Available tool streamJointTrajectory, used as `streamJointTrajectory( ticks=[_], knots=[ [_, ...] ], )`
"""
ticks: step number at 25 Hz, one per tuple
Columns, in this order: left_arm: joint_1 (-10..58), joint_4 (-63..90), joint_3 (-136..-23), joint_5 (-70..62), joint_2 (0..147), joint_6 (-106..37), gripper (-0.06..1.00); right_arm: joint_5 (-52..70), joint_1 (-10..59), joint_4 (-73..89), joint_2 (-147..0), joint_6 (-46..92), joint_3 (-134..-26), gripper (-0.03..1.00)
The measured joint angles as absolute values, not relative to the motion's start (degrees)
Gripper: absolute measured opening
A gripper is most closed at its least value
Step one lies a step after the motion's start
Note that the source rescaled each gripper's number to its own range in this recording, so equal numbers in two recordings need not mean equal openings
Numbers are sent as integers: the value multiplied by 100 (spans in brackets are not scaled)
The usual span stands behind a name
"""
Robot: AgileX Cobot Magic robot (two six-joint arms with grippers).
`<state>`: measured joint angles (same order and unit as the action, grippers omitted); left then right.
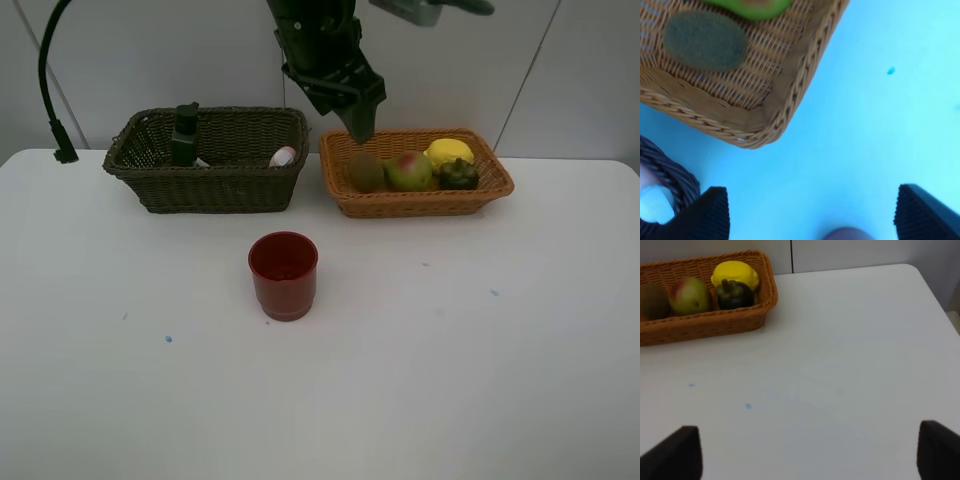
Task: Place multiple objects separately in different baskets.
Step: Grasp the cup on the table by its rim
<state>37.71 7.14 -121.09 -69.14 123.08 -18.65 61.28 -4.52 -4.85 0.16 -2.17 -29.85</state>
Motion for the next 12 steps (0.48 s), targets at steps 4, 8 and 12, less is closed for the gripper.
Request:
streamJointTrajectory(
  ticks=[4,8,12],
  knots=[
    [3868,690,-11612,-6919,11881,-1847,86,6128,-452,-485,16,-217,-2985,93],
    [3936,657,-10689,-6943,11451,-1762,86,6128,-452,-485,16,-217,-2985,93],
    [3936,558,-9710,-6975,11069,-1708,86,6128,-452,-485,16,-217,-2985,93]
  ],
)
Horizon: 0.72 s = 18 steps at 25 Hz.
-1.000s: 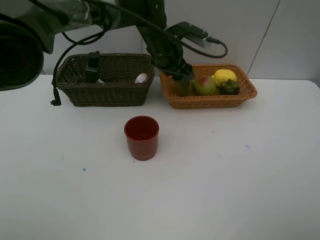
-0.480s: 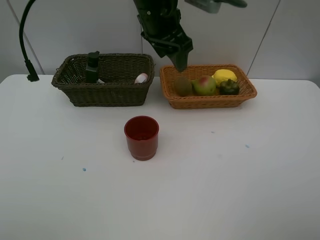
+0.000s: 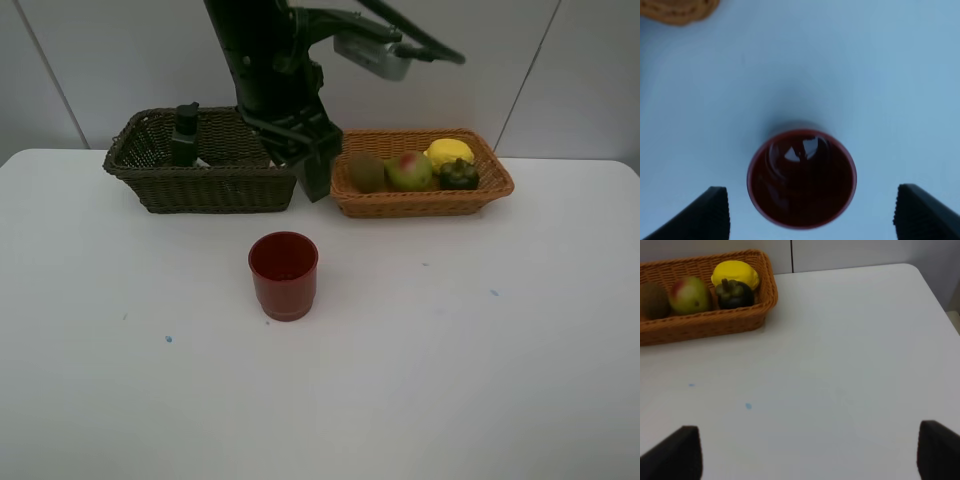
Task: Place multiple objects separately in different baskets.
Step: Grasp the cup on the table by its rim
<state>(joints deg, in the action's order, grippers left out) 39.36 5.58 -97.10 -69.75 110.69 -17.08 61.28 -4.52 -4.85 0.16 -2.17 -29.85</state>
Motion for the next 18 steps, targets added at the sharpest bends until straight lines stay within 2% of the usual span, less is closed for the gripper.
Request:
streamJointTrajectory(
  ticks=[5,10,18],
  knots=[
    [3936,300,-8884,-6909,10907,-1697,86,6128,-452,-485,16,-217,-2985,93],
    [3936,142,-8300,-5885,10907,-1697,86,6128,-452,-485,16,-217,-2985,93],
    [3936,74,-8129,-5060,11440,-1697,86,6128,-452,-485,16,-217,-2985,93]
  ],
)
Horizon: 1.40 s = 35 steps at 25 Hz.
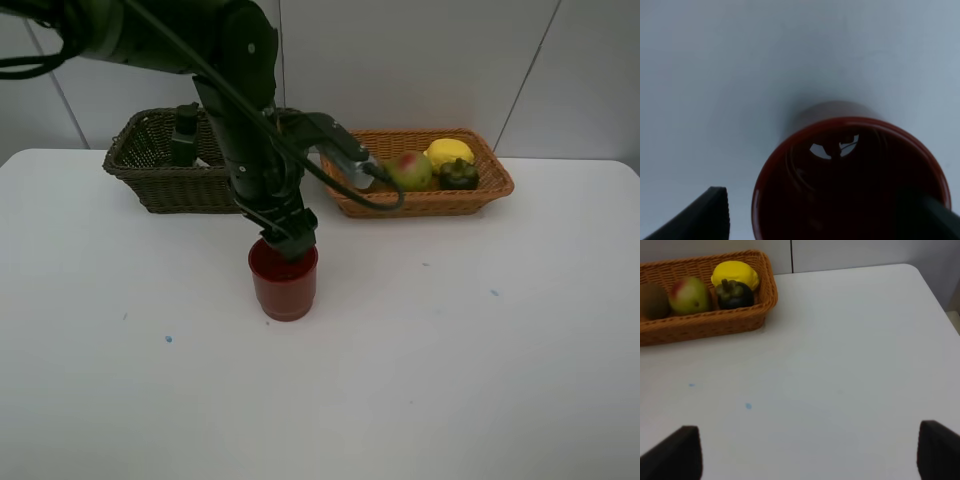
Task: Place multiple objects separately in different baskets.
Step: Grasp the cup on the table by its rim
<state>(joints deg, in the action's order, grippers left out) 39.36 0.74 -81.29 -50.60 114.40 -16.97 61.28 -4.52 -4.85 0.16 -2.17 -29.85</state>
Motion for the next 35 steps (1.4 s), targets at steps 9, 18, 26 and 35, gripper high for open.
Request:
streamJointTrajectory(
  ticks=[9,18,26,35],
  knots=[
    [3721,55,-8122,-5036,11760,-1673,86,6128,-452,-485,16,-217,-2985,93],
    [3682,0,-8107,-4945,12016,-1673,86,6128,-452,-485,16,-217,-2985,93],
    [3671,0,-8102,-4871,12122,-1673,86,6128,-452,-485,16,-217,-2985,93],
    [3671,66,-8102,-4788,12186,-1673,65,6128,-452,-485,16,-217,-2985,93]
  ],
)
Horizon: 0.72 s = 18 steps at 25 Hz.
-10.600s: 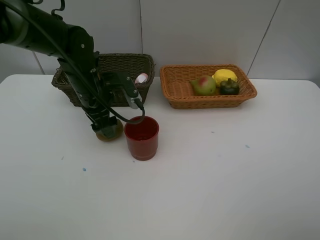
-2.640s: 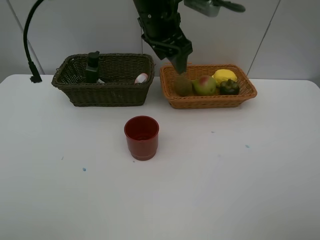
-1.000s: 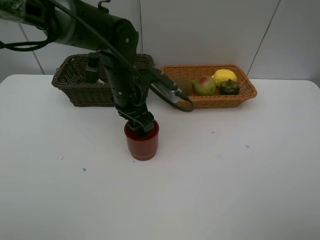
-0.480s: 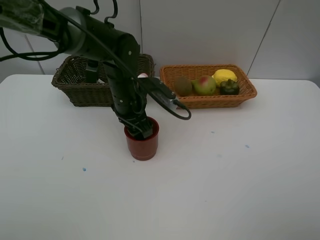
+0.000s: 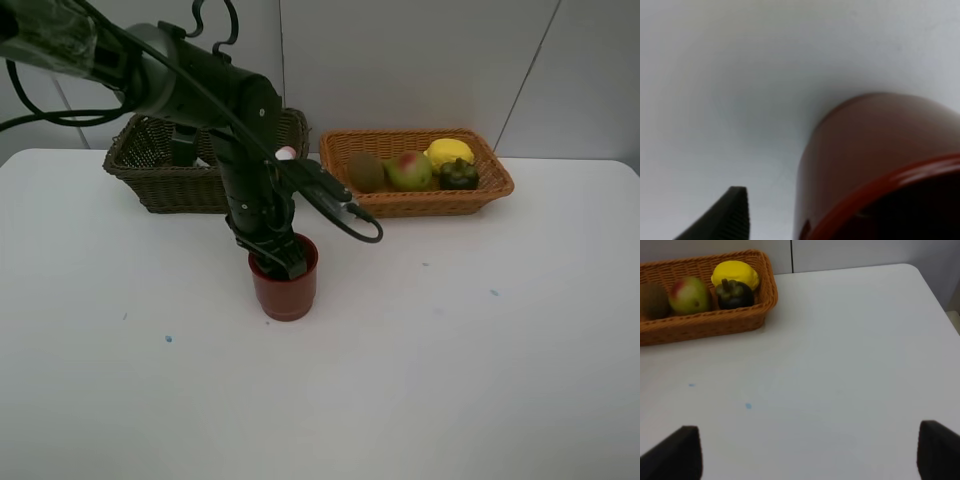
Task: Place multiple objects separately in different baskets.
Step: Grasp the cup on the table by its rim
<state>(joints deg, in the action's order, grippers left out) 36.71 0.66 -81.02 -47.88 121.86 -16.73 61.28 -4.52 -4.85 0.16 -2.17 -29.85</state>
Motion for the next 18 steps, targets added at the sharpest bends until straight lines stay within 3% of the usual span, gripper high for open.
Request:
streamJointTrajectory(
  ticks=[7,18],
  knots=[
    [3671,66,-8102,-4766,12186,-1671,2,6128,-452,-485,16,-217,-2985,93],
    [3663,65,-8102,-4771,12186,-1671,0,6128,-452,-485,16,-217,-2985,93]
  ],
)
